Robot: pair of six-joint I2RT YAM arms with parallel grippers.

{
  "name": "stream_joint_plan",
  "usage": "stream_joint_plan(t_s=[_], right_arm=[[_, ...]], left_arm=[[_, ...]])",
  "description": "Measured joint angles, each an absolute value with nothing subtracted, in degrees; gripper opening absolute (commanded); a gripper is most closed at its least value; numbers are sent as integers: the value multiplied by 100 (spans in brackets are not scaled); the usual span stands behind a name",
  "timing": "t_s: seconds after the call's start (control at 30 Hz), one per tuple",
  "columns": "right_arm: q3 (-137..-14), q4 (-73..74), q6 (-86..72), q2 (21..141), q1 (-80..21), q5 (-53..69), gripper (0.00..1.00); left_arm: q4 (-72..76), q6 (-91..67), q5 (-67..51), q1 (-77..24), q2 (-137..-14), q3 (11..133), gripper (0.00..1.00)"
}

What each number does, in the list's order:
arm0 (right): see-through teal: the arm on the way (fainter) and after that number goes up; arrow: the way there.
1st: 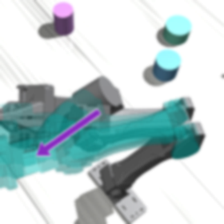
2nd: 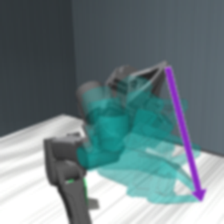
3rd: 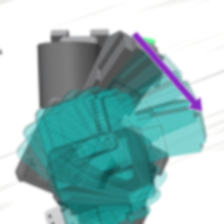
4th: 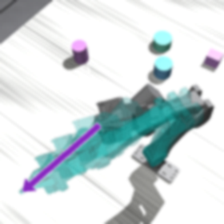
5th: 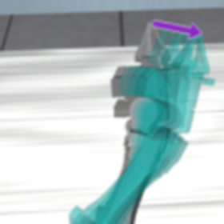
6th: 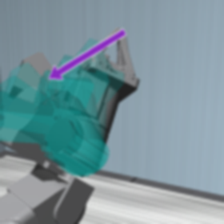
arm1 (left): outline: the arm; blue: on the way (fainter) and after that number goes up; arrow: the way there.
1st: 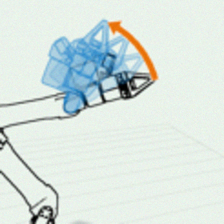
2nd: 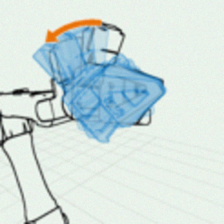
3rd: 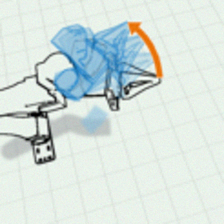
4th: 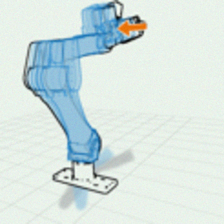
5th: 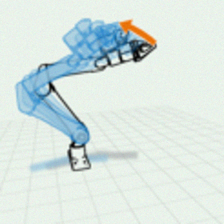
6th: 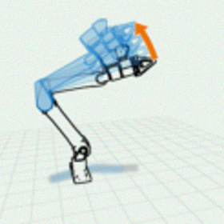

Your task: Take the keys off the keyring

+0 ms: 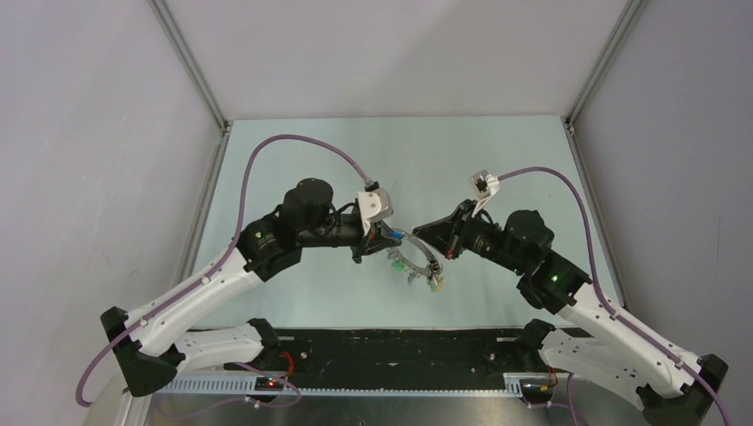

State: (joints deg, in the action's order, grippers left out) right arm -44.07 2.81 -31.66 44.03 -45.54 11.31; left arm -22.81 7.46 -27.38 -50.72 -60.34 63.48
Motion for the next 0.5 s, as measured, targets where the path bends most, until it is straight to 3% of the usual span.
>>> stream_joint_plan(t_s=[0.5], right_arm=[[-4407, 292, -3723, 4403, -4348, 1424, 0]], left_arm=[[-2244, 624, -2862, -5194, -6147, 6351, 0]])
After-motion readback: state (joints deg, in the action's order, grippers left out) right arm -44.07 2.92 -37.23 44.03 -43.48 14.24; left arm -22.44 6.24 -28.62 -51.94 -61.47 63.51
